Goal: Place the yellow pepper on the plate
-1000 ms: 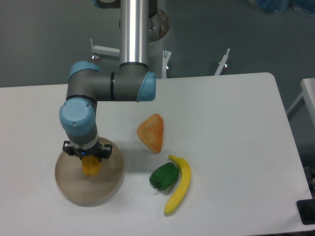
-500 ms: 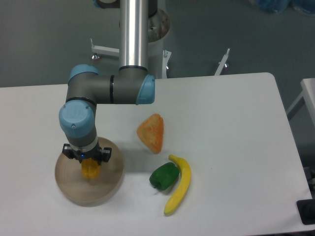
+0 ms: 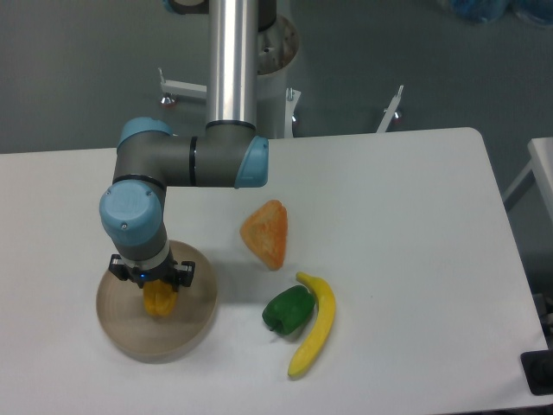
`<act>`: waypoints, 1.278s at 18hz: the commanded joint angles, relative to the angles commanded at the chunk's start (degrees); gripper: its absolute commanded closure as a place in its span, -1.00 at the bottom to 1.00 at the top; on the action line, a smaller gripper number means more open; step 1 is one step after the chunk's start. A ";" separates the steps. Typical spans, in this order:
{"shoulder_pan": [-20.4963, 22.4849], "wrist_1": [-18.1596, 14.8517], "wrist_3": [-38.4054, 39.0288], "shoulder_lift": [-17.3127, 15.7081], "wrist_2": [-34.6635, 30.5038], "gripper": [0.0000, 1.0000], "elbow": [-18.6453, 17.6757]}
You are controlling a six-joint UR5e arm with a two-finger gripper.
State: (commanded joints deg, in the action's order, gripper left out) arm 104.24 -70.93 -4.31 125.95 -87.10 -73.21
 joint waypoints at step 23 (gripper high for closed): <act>23.29 2.98 -48.77 -3.08 -11.43 -1.00 2.11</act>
State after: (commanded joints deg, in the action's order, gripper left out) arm 127.53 -67.95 -53.08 122.87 -98.53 -71.11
